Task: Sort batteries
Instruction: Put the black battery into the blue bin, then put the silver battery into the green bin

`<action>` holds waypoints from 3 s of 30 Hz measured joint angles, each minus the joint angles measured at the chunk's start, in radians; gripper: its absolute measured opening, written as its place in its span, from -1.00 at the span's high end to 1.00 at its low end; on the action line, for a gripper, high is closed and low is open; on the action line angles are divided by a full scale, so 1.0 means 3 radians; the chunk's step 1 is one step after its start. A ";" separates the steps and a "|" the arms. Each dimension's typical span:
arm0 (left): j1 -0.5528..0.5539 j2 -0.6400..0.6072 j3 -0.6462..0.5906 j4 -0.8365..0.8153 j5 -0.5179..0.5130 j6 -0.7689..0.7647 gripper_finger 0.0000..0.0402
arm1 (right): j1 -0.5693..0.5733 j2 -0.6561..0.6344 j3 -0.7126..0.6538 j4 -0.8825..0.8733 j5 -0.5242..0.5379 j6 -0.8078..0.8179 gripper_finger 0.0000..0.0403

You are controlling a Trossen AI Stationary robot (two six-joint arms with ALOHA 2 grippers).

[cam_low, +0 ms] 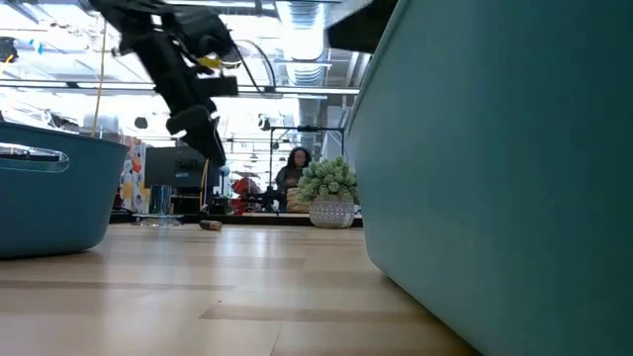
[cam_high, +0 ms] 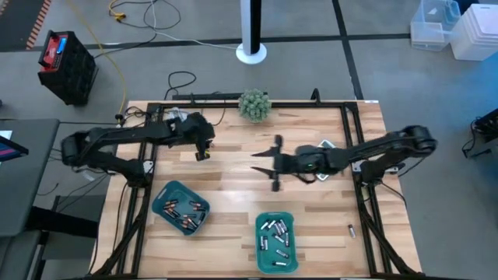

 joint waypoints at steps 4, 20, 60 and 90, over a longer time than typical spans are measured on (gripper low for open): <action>0.0064 0.0485 0.0441 -0.0528 0.0058 0.0322 0.16 | -0.0003 -0.0521 -0.0424 -0.0001 0.0049 0.0013 0.04; 0.0290 0.1747 0.1124 -0.1262 0.0107 0.1119 0.18 | -0.0019 -0.1887 -0.1257 -0.0340 0.0080 0.0257 0.04; 0.0230 0.0779 0.1117 -0.1533 0.0478 0.0854 0.83 | -0.0132 -0.1975 -0.1259 -0.0696 0.0168 0.0285 0.04; -0.2431 0.0367 0.1120 -0.3196 0.0939 -0.3081 0.27 | -0.0115 -0.1973 -0.1258 -0.0806 0.0168 0.0429 0.04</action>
